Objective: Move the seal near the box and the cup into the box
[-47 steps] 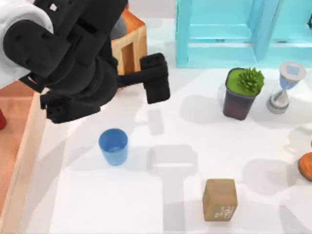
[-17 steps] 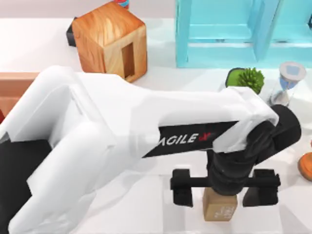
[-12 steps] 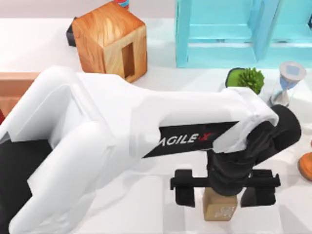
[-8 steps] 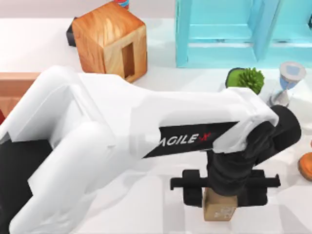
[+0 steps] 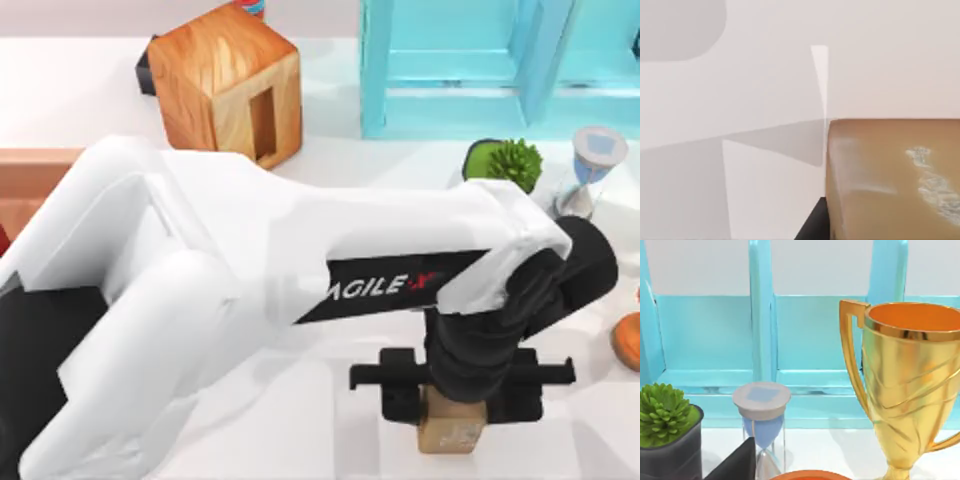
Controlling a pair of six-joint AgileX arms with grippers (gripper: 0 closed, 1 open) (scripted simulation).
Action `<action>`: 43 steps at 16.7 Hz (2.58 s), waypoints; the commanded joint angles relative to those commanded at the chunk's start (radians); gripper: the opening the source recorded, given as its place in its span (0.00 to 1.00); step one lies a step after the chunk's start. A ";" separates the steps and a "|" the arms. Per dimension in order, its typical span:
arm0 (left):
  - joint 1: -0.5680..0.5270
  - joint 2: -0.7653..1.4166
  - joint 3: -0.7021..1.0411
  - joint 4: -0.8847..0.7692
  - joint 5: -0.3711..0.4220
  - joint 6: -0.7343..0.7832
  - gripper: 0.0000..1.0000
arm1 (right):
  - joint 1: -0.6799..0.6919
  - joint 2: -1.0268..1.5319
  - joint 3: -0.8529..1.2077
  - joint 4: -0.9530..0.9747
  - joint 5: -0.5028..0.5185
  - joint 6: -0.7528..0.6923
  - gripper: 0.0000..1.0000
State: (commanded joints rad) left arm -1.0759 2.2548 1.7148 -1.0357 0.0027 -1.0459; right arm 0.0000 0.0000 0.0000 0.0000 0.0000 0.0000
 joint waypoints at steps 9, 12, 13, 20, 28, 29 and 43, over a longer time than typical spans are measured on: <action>0.004 -0.017 -0.006 -0.008 0.000 0.011 0.00 | 0.000 0.000 0.000 0.000 0.000 0.000 1.00; 0.038 -0.118 -0.055 -0.058 0.000 0.051 0.00 | 0.000 0.000 0.000 0.000 0.000 0.000 1.00; 0.056 -0.169 -0.079 -0.082 0.000 0.065 0.00 | 0.000 0.000 0.000 0.000 0.000 0.000 1.00; 0.145 -0.401 -0.192 -0.207 -0.003 0.139 0.00 | 0.000 0.000 0.000 0.000 0.000 0.000 1.00; 0.229 -0.497 -0.279 -0.218 -0.002 0.229 0.00 | 0.000 0.000 0.000 0.000 0.000 0.000 1.00; 0.263 -0.537 -0.314 -0.222 -0.003 0.262 0.00 | 0.000 0.000 0.000 0.000 0.000 0.000 1.00; 0.541 -0.861 -0.589 -0.267 -0.003 0.534 0.00 | 0.000 0.000 0.000 0.000 0.000 0.000 1.00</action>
State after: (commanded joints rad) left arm -0.5345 1.3938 1.1259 -1.3025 0.0001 -0.5117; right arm 0.0000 0.0000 0.0000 0.0000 0.0000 0.0000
